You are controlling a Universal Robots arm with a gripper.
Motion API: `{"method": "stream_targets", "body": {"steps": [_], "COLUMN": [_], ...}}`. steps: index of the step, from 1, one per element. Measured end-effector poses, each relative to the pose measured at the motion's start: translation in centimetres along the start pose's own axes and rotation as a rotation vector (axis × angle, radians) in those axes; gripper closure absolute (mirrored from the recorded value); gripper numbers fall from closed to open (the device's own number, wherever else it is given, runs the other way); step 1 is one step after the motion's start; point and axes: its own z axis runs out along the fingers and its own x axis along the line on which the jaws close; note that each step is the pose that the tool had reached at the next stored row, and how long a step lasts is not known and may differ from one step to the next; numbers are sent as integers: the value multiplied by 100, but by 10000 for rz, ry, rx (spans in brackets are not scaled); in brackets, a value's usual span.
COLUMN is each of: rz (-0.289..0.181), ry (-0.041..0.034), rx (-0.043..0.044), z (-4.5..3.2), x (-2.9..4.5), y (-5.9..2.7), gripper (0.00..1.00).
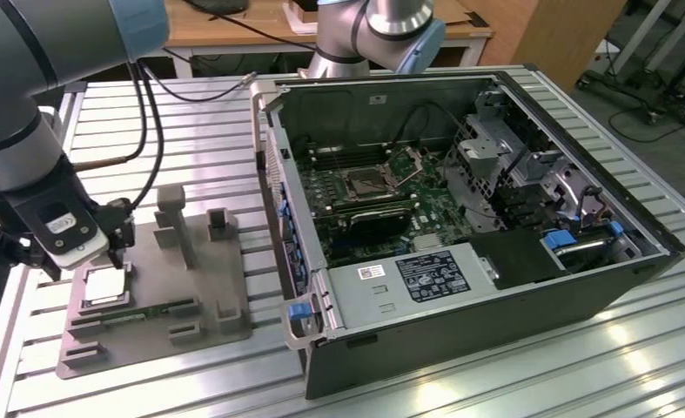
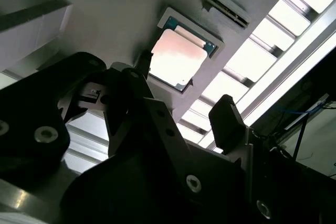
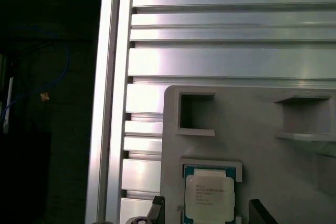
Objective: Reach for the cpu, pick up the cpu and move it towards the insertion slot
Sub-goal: 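Pick up the cpu and move it towards the insertion slot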
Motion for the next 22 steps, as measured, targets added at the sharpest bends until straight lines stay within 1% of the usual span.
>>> {"method": "stream_targets", "body": {"steps": [13,19,22], "rz": [0,3,75], "ry": [0,-2,-5], "rx": [0,-1,-1], "z": [236,346,398], "x": [-15,-37,-40], "y": [-20,-25,-28], "gripper": [29,29,29]}}
